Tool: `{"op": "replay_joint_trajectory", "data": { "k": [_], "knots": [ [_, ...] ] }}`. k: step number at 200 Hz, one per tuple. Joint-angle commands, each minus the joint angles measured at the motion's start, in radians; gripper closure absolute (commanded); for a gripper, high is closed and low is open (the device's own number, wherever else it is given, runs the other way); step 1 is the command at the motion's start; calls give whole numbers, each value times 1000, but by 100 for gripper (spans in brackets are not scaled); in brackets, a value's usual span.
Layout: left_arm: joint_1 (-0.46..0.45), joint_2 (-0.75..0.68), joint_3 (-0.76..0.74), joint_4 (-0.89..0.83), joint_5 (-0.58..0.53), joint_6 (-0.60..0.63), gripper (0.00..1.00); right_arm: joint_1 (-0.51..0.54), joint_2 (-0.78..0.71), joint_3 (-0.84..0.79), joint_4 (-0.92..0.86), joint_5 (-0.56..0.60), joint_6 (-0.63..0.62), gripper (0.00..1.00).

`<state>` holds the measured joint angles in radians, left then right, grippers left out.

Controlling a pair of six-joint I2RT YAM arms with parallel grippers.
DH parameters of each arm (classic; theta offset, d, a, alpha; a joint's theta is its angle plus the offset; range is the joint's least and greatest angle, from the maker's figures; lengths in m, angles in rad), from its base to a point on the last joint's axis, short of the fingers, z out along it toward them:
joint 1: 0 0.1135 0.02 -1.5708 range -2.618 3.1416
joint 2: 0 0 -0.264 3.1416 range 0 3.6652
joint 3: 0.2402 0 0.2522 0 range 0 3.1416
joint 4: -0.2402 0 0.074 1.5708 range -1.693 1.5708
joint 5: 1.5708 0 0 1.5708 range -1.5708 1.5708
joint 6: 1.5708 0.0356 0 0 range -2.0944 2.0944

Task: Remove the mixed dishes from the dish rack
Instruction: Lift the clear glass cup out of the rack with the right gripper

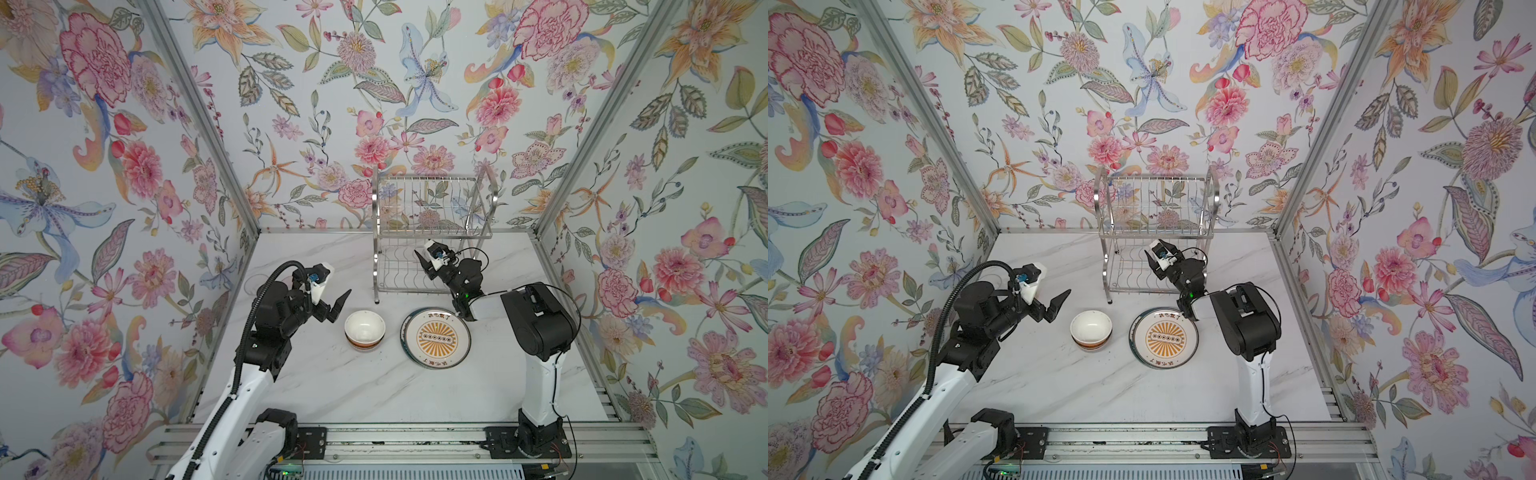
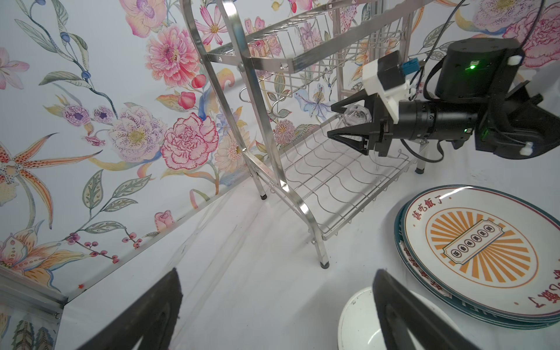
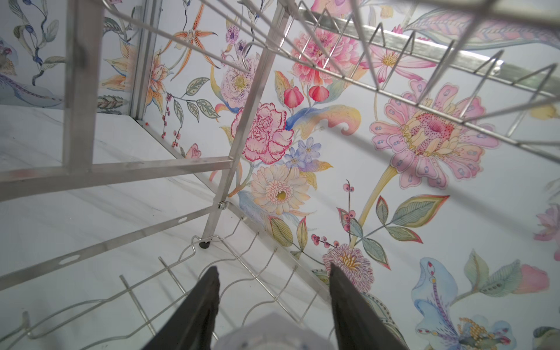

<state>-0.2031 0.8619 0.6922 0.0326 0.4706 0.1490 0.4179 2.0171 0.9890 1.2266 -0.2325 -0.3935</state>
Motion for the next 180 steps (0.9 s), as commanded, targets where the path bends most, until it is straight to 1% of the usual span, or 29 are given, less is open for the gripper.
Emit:
{"op": "replay_joint_trajectory", "data": {
  "k": [1, 22, 54, 76, 91, 109, 124, 136, 150, 168, 172, 180],
  "knots": [
    [-8, -16, -12, 49, -15, -41, 1, 22, -99, -59, 67, -14, 4, 100],
    [-9, -14, -22, 78, -13, -75, 1, 46, -174, -125, 67, -9, 25, 100],
    [-8, -26, -48, 128, 13, -110, 1, 82, -295, -216, 42, -1, 102, 100],
    [-13, -42, -57, 138, 32, -103, 1, 102, -389, -272, -3, 1, 188, 100],
    [-19, -45, -62, 143, 37, -90, 1, 112, -460, -300, -66, 1, 263, 100],
    [-29, -38, -74, 157, 68, -90, 1, 114, -544, -313, -179, 0, 413, 100],
    [-47, -31, -100, 210, 102, -92, 1, 115, -608, -311, -290, 2, 521, 100],
    [-76, -20, -113, 244, 94, -90, 1, 113, -653, -311, -361, 23, 624, 100],
    [-120, 0, -119, 277, 80, -59, 1, 103, -694, -317, -411, 18, 749, 100],
    [-187, 39, -115, 300, 37, -26, 1, 88, -738, -316, -499, 30, 928, 100],
    [-200, 46, -115, 309, 30, -1, 1, 84, -746, -314, -516, 30, 970, 100],
    [-225, 64, -116, 337, 17, 0, 1, 74, -753, -314, -534, 22, 1049, 100]
  ]
}}
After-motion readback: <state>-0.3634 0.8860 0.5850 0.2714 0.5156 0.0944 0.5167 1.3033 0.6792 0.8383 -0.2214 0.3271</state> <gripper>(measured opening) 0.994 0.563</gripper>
